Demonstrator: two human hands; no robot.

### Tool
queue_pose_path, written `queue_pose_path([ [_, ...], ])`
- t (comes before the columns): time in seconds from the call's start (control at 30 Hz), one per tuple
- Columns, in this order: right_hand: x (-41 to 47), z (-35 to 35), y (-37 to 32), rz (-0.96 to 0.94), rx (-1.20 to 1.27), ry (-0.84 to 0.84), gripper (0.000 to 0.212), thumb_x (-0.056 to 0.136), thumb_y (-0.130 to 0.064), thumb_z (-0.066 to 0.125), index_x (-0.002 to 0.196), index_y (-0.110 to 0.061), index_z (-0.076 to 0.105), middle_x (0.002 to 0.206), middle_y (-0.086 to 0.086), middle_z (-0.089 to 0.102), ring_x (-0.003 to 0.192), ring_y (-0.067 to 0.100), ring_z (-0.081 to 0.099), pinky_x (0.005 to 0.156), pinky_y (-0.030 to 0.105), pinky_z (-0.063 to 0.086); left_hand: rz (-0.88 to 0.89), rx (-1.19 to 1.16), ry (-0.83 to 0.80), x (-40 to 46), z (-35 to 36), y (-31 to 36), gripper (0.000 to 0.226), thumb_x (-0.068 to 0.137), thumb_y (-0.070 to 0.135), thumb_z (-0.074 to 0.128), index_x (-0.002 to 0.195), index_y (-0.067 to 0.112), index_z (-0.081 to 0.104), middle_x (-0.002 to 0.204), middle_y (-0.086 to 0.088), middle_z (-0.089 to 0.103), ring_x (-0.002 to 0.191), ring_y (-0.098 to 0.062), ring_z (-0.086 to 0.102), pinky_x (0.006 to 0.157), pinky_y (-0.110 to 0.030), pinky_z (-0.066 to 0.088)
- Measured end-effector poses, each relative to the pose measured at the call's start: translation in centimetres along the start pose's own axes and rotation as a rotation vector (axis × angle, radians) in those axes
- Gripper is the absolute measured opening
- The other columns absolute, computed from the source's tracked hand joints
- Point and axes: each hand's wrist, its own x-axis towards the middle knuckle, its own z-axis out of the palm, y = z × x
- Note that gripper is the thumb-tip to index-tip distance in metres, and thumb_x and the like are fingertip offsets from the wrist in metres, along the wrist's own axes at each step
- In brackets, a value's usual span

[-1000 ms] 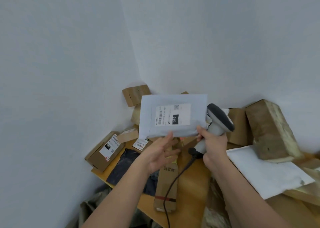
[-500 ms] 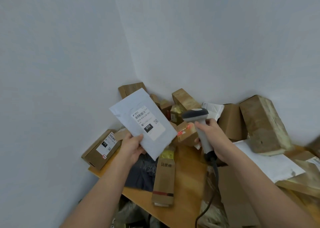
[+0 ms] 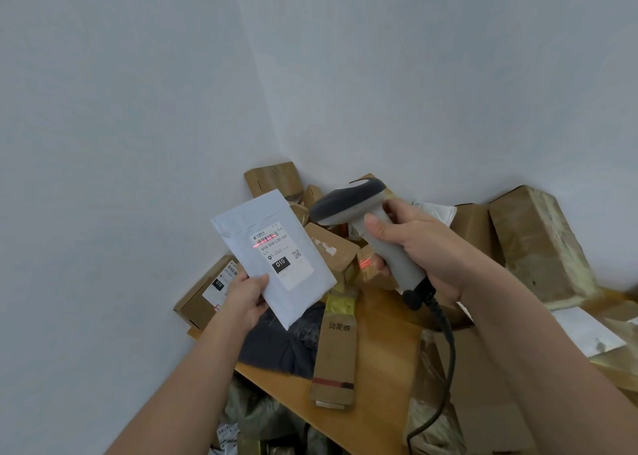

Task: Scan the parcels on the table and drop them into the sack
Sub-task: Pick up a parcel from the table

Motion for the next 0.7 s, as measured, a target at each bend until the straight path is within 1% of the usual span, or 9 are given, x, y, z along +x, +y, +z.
queue_pose_path([
  [0.13, -1.0, -0.2, -1.0, -0.023, 0.007, -0.005, 0.021, 0.099, -0.027, 0.052, 0.116, -0.015, 0.050, 0.082, 0.008, 0.059, 0.056, 0.012, 0.058, 0.055, 0.023, 0.051, 0.003, 0.014, 0.006, 0.3, -0.1, 0.0, 0.030, 0.097, -0.005, 0.047, 0.114, 0.015, 0.060, 0.118, -0.006, 0.066, 0.110, -0.028, 0.062, 0.093, -0.046, 0.050],
  [0.33, -2.1, -0.6, -2.1, -0.013, 0.051, 0.015, 0.016, 0.098, -0.026, 0.053, 0.109, -0.016, 0.053, 0.087, 0.008, 0.056, 0.053, 0.010, 0.056, 0.051, 0.021, 0.050, 0.013, 0.040, 0.003, 0.5, -0.1, -0.3, 0.034, 0.097, -0.007, 0.045, 0.119, 0.014, 0.059, 0.117, -0.006, 0.066, 0.109, -0.029, 0.062, 0.092, -0.047, 0.051],
  [0.43, -2.6, -0.9, -2.3, 0.011, 0.093, 0.017, 0.019, 0.097, -0.027, 0.053, 0.111, -0.016, 0.053, 0.087, 0.009, 0.057, 0.051, 0.011, 0.055, 0.050, 0.022, 0.051, 0.010, 0.040, 0.008, 0.6, -0.1, -0.5, 0.035, 0.097, -0.007, 0.045, 0.122, 0.013, 0.058, 0.119, -0.007, 0.066, 0.109, -0.029, 0.062, 0.092, -0.047, 0.051],
  [0.5, -2.7, -1.0, -2.3, 0.020, 0.121, 0.019, 0.022, 0.096, -0.028, 0.054, 0.114, -0.015, 0.053, 0.094, 0.011, 0.059, 0.054, 0.013, 0.055, 0.053, 0.025, 0.052, 0.011, 0.042, 0.007, 0.7, -0.2, -0.6, 0.036, 0.097, -0.007, 0.044, 0.124, 0.013, 0.058, 0.119, -0.008, 0.066, 0.110, -0.029, 0.061, 0.094, -0.048, 0.050],
  [0.57, -2.8, -1.1, -2.3, 0.023, 0.140, 0.024, 0.025, 0.097, -0.027, 0.054, 0.117, -0.013, 0.054, 0.096, 0.011, 0.058, 0.057, 0.015, 0.055, 0.055, 0.028, 0.051, 0.006, 0.050, 0.005, 0.6, -0.3, -0.7, 0.036, 0.097, -0.008, 0.043, 0.122, 0.012, 0.058, 0.118, -0.008, 0.066, 0.109, -0.030, 0.061, 0.093, -0.049, 0.050],
  [0.7, -3.1, -1.2, -2.3, 0.013, 0.158, 0.045, 0.029, 0.097, -0.028, 0.054, 0.120, -0.010, 0.052, 0.098, 0.011, 0.057, 0.057, 0.015, 0.054, 0.053, 0.027, 0.050, 0.000, 0.045, 0.008, 0.4, -0.7, -0.8, 0.034, 0.097, -0.009, 0.042, 0.116, 0.014, 0.059, 0.116, -0.008, 0.065, 0.108, -0.031, 0.061, 0.092, -0.050, 0.050],
])
